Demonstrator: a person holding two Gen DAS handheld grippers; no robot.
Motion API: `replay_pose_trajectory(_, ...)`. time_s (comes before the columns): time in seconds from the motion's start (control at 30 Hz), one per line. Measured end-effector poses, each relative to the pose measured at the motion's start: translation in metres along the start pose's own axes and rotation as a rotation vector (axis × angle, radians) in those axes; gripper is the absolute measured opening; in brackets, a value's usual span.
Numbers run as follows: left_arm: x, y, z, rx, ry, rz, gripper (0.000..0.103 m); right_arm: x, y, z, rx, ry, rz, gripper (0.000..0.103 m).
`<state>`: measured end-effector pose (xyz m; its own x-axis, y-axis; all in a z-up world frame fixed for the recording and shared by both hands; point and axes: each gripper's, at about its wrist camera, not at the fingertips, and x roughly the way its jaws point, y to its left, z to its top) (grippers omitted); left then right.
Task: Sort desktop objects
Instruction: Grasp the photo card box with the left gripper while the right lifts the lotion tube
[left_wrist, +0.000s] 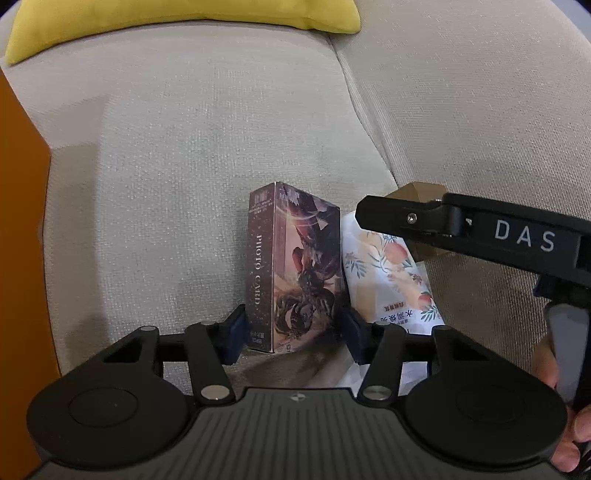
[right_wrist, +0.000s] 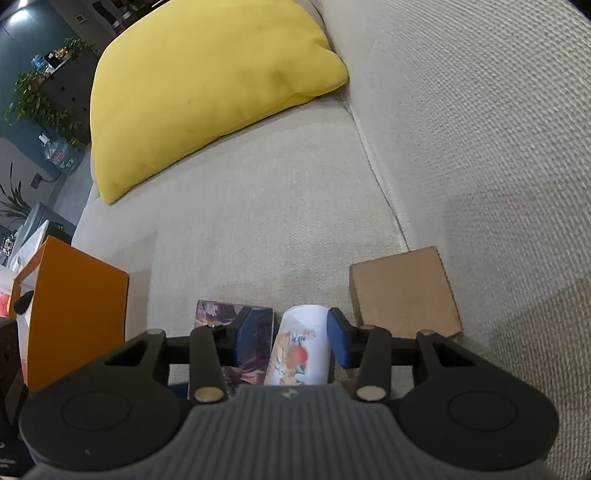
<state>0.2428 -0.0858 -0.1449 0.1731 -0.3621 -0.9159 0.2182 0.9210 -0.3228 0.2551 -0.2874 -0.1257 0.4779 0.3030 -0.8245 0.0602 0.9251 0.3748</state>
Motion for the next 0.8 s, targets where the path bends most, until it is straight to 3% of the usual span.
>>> replay_pose_trajectory(0.03,-0.002,0.0,-0.001,0.001,-0.009,0.001,0.06,0.0,-0.001,0.0,0.004,0.001,0.003,0.046)
replay_pose_trajectory(0.07,-0.004,0.0,-0.002,0.0,-0.021,-0.001,0.051,-0.001,-0.001,-0.001,0.005,0.003,0.005,0.047)
replay_pose_trajectory(0.17,-0.018,0.003,-0.003,-0.007,-0.05,-0.035,0.038,-0.002,-0.002,0.0,0.01,0.023,0.003,0.051)
replay_pose_trajectory(0.27,-0.028,0.002,-0.006,0.013,-0.075,-0.045,0.03,-0.003,-0.003,-0.001,0.031,0.063,0.009,0.054)
replay_pose_trajectory(0.47,-0.035,-0.003,-0.015,0.045,-0.1,-0.041,0.026,-0.006,-0.005,-0.007,0.086,0.163,0.029,0.06)
replay_pose_trajectory(0.67,-0.036,0.001,-0.029,0.04,-0.105,-0.061,0.026,-0.035,-0.002,-0.022,0.11,0.137,0.051,0.06)
replay_pose_trajectory(0.8,-0.035,0.003,-0.03,0.025,-0.11,-0.089,0.026,-0.036,-0.013,-0.044,0.18,0.204,0.044,0.06)
